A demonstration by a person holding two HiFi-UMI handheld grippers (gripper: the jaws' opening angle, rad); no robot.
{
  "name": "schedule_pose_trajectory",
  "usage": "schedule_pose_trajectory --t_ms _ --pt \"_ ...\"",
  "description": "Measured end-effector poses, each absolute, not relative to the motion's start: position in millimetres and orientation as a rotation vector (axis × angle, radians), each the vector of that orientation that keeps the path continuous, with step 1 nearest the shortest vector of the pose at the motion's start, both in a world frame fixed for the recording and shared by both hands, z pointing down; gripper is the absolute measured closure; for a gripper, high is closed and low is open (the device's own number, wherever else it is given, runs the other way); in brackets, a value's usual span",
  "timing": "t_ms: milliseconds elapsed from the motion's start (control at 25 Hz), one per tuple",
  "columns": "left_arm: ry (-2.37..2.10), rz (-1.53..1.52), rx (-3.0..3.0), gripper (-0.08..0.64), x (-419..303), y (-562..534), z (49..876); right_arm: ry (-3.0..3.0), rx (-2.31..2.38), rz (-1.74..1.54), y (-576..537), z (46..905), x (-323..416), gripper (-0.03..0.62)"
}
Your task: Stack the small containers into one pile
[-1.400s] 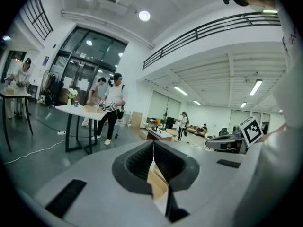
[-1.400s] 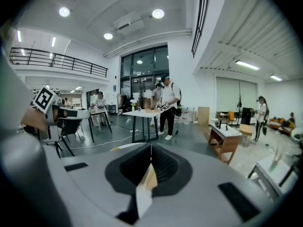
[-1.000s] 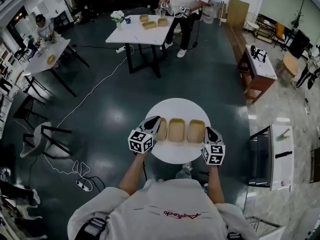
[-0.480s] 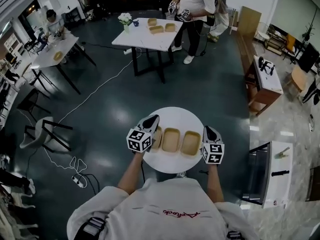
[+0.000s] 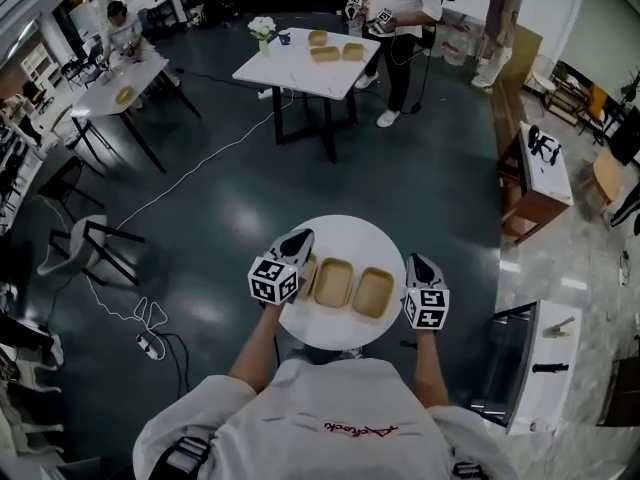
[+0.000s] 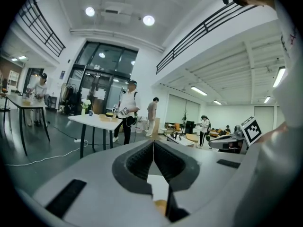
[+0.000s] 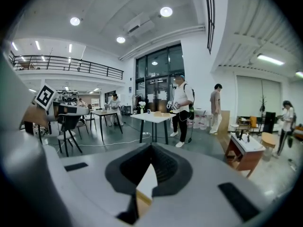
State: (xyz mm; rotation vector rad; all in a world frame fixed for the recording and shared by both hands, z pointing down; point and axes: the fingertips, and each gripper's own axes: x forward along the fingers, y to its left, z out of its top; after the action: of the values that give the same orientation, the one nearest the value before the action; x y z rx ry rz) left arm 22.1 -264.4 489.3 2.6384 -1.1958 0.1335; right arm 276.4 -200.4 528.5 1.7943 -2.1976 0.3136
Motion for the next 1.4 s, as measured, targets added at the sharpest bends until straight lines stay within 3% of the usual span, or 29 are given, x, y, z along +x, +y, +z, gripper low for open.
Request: schedule_pose_trajectory --t_ms 800,1400 --pt "-1.074 0.301 2.578 0.548 -43 -285 551 -2.050 1.848 0.426 -192 568 227 0.572" --pt "-0.977 0.437 2.456 0.548 -39 -260 642 -1.908 1.774 0.739 -155 688 223 0.572"
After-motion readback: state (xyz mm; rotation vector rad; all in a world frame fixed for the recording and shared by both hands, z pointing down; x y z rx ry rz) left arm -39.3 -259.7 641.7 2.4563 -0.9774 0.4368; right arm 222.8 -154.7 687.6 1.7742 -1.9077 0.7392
